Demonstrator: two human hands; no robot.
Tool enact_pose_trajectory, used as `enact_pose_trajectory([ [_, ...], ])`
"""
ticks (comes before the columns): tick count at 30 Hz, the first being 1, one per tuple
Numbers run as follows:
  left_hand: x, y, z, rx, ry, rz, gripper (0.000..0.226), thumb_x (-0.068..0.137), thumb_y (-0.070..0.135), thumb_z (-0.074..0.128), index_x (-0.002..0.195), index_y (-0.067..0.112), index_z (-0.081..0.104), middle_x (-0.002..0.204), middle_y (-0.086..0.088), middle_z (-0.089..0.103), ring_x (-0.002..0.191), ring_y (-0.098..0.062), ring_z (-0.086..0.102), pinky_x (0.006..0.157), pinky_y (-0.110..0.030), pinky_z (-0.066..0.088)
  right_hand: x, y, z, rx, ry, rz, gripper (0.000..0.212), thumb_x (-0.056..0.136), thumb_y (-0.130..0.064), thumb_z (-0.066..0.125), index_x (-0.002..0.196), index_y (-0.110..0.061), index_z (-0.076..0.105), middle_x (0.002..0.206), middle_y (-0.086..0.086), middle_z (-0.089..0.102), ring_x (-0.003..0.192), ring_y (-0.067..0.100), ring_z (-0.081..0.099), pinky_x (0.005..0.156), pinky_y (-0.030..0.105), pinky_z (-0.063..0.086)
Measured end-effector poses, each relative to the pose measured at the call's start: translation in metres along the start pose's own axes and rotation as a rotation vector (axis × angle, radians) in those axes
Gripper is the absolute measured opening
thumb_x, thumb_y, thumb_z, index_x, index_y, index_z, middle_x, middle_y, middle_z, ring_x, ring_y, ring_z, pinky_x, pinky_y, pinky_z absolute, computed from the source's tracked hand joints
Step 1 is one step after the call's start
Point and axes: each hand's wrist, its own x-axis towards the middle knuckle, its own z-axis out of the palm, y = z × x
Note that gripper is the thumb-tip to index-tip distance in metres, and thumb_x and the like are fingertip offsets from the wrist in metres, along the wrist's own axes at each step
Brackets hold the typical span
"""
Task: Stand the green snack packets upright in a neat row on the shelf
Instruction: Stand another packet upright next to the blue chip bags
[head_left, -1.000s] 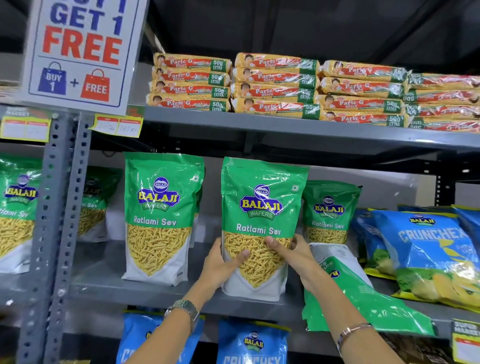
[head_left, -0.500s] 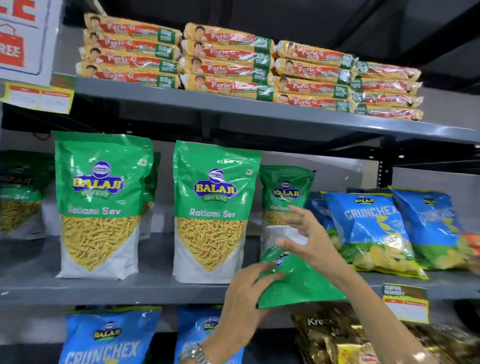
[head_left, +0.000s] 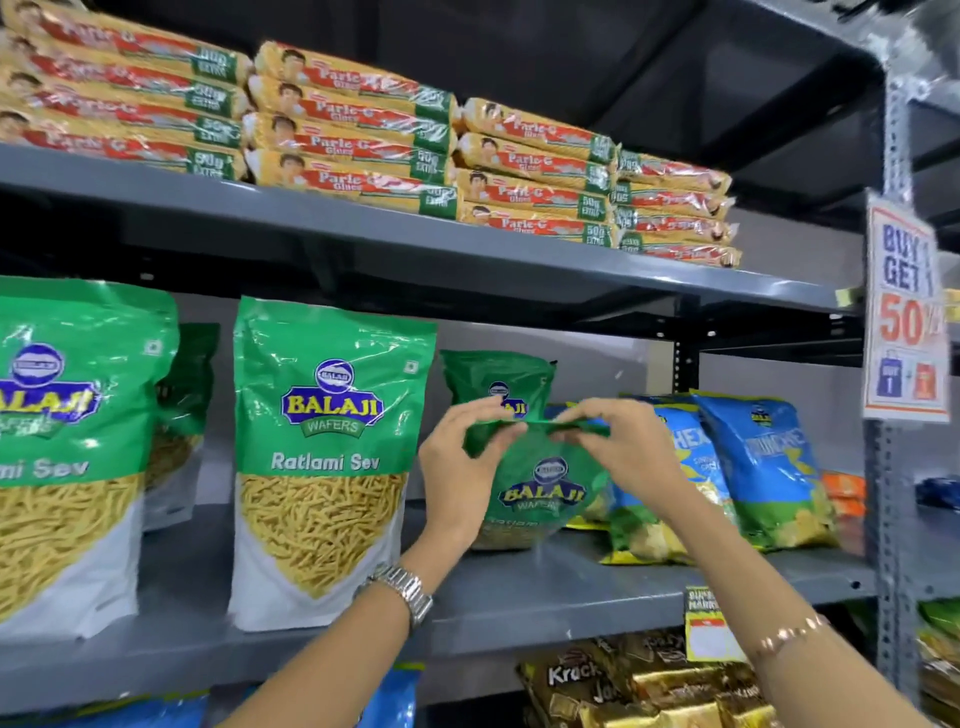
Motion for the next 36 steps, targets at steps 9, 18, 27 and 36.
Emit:
enact_pose_trajectory([
  [9,-0.016,-0.063,0.006,-0.019,-0.286,-0.342,0.080,0.065,0.031,0.079,0.129,0.023,0.032,0.118,0.013,0.047,0.112,-0.004,0.046,0.075,0.006,0.033,0.092,0.002,0.004,-0.058,-0.087,0.045,0.038,0.068,-0.043,0.073,0.098,-0.020,0.070,0.105,-0.001,0.066,0.097,0.020,0.059,0.080,0.035,0.047],
  [18,-0.030,-0.107,0.014,0.031,-0.393,-0.528,0.075,0.074,0.025,0.073,0.136,0.022,0.030,0.123,0.009,0.048,0.114,-0.005,0.043,0.093,-0.022,0.034,0.142,0.019,0.039,-0.103,-0.177,0.110,0.056,0.075,-0.040,0.069,0.124,-0.016,0.056,0.128,0.012,0.059,0.115,0.032,0.055,0.090,0.040,0.047],
  [27,-0.022,-0.114,0.017,0.033,-0.394,-0.571,0.070,0.077,0.021,0.070,0.136,0.018,0.031,0.118,0.008,0.047,0.112,-0.006,0.041,0.093,-0.023,0.034,0.107,0.040,0.063,-0.020,0.327,0.074,0.057,0.077,-0.038,0.068,0.125,-0.014,0.049,0.125,0.011,0.059,0.118,0.032,0.048,0.094,0.043,0.038],
  [36,-0.023,-0.116,0.021,0.038,-0.310,-0.677,0.074,0.073,0.023,0.074,0.135,0.023,0.035,0.137,-0.003,0.047,0.125,-0.023,0.044,0.102,-0.041,0.040,0.017,0.082,0.117,0.698,-0.080,0.500,0.112,0.044,-0.052,0.081,0.134,-0.011,0.028,0.137,0.011,0.047,0.116,0.021,0.050,0.100,0.037,0.045],
])
